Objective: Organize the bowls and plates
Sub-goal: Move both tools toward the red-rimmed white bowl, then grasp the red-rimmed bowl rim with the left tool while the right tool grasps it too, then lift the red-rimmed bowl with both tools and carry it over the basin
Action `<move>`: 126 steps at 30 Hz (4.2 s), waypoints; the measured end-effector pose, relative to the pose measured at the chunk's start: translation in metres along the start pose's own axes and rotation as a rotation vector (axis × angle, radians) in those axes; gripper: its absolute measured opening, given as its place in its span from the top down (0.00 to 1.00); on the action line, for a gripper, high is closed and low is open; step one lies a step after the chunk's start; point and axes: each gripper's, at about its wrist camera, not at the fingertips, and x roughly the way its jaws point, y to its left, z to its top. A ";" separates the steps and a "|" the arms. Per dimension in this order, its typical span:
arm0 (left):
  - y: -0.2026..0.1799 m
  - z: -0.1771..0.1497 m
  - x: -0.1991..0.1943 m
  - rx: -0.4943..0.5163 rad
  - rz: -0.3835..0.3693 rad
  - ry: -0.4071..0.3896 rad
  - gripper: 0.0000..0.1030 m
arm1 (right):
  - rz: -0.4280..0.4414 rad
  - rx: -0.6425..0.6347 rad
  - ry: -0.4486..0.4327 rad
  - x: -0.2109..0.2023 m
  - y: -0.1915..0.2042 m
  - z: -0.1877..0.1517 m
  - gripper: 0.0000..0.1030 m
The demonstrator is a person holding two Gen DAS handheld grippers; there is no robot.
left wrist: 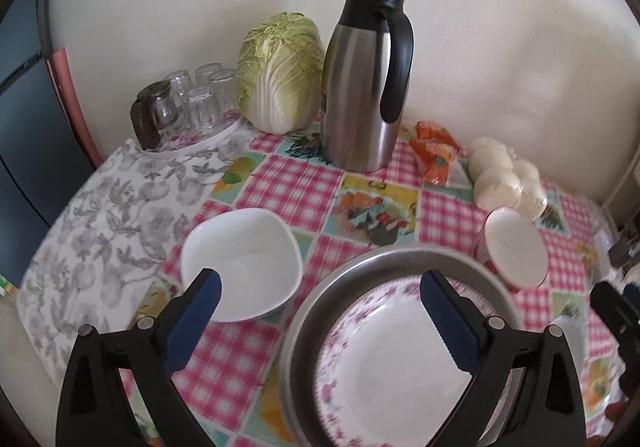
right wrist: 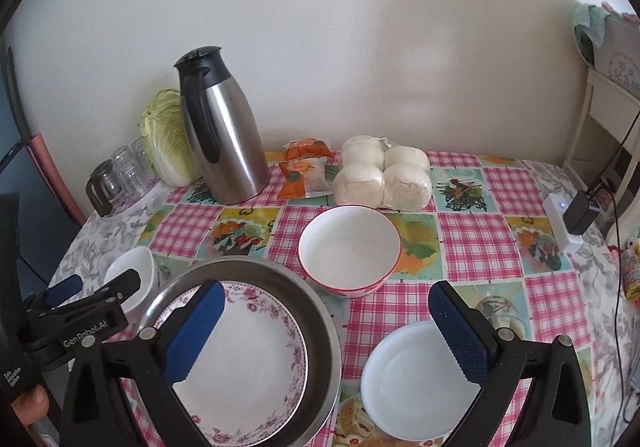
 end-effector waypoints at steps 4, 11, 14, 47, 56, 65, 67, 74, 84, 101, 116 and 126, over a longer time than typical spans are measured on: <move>-0.003 0.006 0.005 -0.035 -0.038 0.014 0.03 | -0.020 0.018 -0.008 0.001 -0.009 0.006 0.00; -0.023 0.015 0.009 0.018 -0.041 -0.039 0.03 | -0.028 0.067 -0.005 0.010 -0.028 0.013 0.00; -0.029 0.022 0.011 0.035 -0.065 -0.054 0.03 | -0.030 0.090 -0.027 0.012 -0.037 0.016 0.00; -0.108 0.038 0.081 0.186 -0.223 0.087 0.03 | -0.016 0.212 -0.002 0.094 -0.088 0.032 0.00; -0.143 0.053 0.091 0.294 -0.189 0.065 0.03 | 0.023 0.274 0.031 0.112 -0.110 0.024 0.00; -0.161 0.062 0.122 0.309 -0.123 0.158 0.03 | -0.010 0.280 0.145 0.130 -0.113 0.020 0.01; -0.164 0.060 0.129 0.324 -0.110 0.192 0.03 | -0.022 0.277 0.172 0.135 -0.111 0.018 0.12; -0.177 0.045 0.154 0.380 -0.087 0.321 0.36 | 0.008 0.275 0.229 0.145 -0.102 0.018 0.45; -0.192 0.027 0.174 0.394 -0.134 0.446 0.74 | 0.047 0.287 0.325 0.169 -0.093 0.008 0.72; -0.211 0.025 0.143 0.375 -0.207 0.367 0.88 | 0.060 0.293 0.298 0.156 -0.100 0.012 0.77; -0.155 0.042 0.043 0.179 -0.289 0.233 0.88 | 0.064 0.193 0.145 0.060 -0.061 0.046 0.77; -0.100 0.035 -0.015 0.071 -0.304 0.165 0.88 | 0.080 0.088 0.154 0.011 -0.009 0.033 0.77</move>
